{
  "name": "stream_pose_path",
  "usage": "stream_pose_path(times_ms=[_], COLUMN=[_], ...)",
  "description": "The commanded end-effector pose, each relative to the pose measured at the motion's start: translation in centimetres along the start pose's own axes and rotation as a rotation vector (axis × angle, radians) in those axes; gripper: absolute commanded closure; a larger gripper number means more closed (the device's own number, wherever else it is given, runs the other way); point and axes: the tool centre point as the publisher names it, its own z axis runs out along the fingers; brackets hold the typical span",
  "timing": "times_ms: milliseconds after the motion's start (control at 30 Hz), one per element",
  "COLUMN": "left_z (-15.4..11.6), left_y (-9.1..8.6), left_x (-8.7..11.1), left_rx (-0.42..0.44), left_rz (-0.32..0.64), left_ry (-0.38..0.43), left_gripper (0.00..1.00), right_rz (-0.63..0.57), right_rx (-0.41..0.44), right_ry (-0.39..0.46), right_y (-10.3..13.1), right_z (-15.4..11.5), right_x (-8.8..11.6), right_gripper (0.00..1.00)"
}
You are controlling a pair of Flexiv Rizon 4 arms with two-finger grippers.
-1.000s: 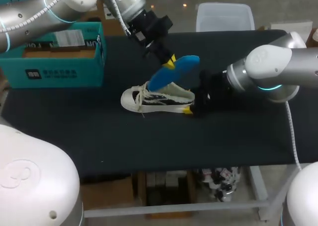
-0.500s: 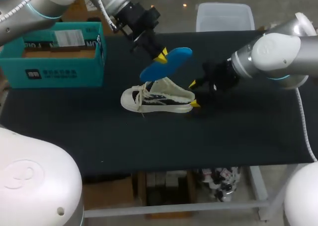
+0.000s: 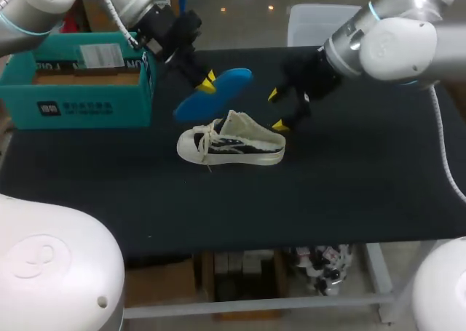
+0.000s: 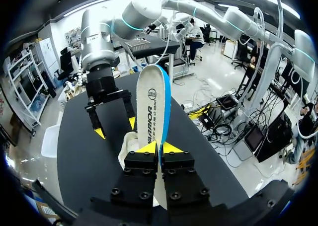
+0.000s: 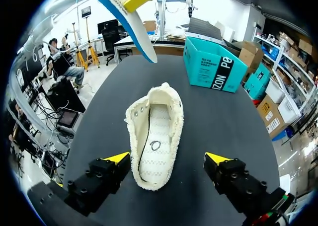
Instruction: Open the shoe tongue, take the insole out of the shoe, put the insole back into the shoe, and pack the shoe into the shoebox
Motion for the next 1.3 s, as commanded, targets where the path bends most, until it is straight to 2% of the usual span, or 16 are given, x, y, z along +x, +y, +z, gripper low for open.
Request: stream_pose_path(times_ms=[33,300,500,700,1100,1167,1200,1233,1267,1300], left_z=[-0.7,-1.8,-2.6,-3.4,-4.8,-4.9,-5.0,-5.1,-5.2,-5.2], left_y=[1.0,2.8,4.0,5.4,8.8,9.1,9.4,9.5,9.6,9.7], left_x=[1.3,2.8,3.8,4.6,5.8,6.0,6.1,6.2,6.3,6.3], left_rx=[0.002,-0.014,-0.029,-0.031,-0.033,-0.038,-0.04,-0.04,-0.044,-0.045], left_rz=[-0.02,-0.069,-0.104,-0.128,-0.195,-0.204,-0.21,-0.212,-0.221,-0.224], left_ry=[-0.08,-0.128,-0.163,-0.189,-0.229,-0.234,-0.237,-0.238,-0.244,-0.245], left_gripper=[1.0,1.0,1.0,1.0,1.0,1.0,1.0,1.0,1.0,1.0], right_rz=[0.011,0.036,0.064,0.077,0.072,0.079,0.079,0.079,0.085,0.086], right_rx=[0.12,0.246,0.378,0.465,0.56,0.589,0.591,0.598,0.613,0.612], right_ry=[0.044,0.022,0.015,0.023,0.044,0.038,0.038,0.037,0.035,0.037], right_y=[1.3,2.8,3.7,4.2,4.9,4.9,4.9,4.9,4.8,4.7], right_z=[1.4,2.7,3.9,4.9,6.9,7.2,7.4,7.5,7.7,7.9], right_x=[-1.9,-2.9,-2.2,-1.7,-1.6,-1.7,-1.8,-1.8,-1.9,-1.9], right_gripper=[0.0,0.0,0.0,0.0,0.01,0.11,0.28,0.36,0.52,0.61])
